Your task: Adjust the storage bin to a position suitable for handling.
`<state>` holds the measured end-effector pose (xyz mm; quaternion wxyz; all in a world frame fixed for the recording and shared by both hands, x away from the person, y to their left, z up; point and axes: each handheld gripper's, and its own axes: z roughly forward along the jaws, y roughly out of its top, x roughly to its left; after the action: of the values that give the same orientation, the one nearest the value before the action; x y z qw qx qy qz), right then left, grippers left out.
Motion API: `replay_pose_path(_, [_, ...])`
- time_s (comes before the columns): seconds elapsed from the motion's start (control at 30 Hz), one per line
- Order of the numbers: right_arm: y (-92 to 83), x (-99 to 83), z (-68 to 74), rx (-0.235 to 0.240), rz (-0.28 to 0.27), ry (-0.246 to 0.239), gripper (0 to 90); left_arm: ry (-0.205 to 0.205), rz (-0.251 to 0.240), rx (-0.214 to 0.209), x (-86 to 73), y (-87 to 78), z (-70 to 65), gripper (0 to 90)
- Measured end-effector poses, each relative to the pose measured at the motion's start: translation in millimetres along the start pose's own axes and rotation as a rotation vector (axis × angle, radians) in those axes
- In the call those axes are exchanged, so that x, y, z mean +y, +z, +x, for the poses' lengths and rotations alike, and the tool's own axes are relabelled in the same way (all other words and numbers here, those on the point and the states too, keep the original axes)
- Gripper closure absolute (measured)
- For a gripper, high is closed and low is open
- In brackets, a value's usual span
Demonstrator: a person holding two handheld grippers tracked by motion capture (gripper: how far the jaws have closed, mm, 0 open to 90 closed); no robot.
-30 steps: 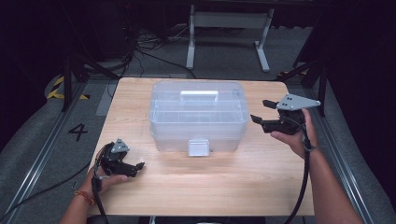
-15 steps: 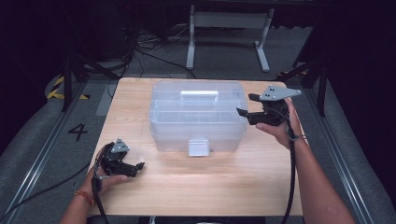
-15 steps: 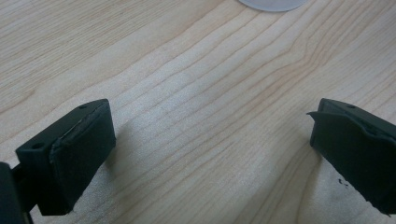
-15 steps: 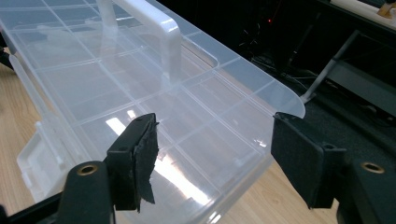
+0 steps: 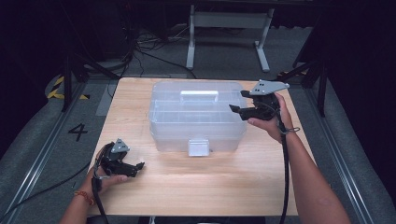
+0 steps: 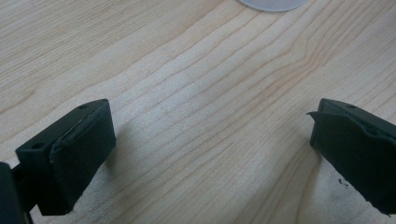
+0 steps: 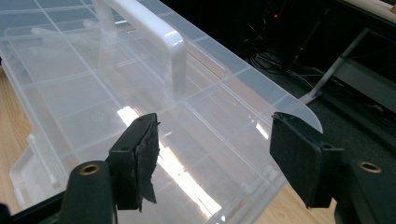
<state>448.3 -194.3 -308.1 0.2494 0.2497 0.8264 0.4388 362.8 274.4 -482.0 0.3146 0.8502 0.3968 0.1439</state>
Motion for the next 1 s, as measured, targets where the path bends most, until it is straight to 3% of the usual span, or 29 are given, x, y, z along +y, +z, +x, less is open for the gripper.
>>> replay_pose_path(0.27, [12.6,14.9,6.8,0.022,0.008,-0.028,36.6,0.000,0.000,0.000,0.0,0.0,0.0,0.6])
replay_pose_path(0.53, [22.7,24.0,9.6,0.013,0.020,-0.034,39.9,0.000,0.000,0.000,0.0,0.0,0.0,0.6])
replay_pose_path(0.87, [36.5,35.1,13.6,0.054,0.048,-0.063,50.6,0.000,0.000,0.000,0.0,0.0,0.0,0.6])
replay_pose_path(1.0, [44.7,37.5,15.2,0.049,0.077,-0.079,55.2,0.005,-0.002,0.002,0.1,0.1,0.3,0.6])
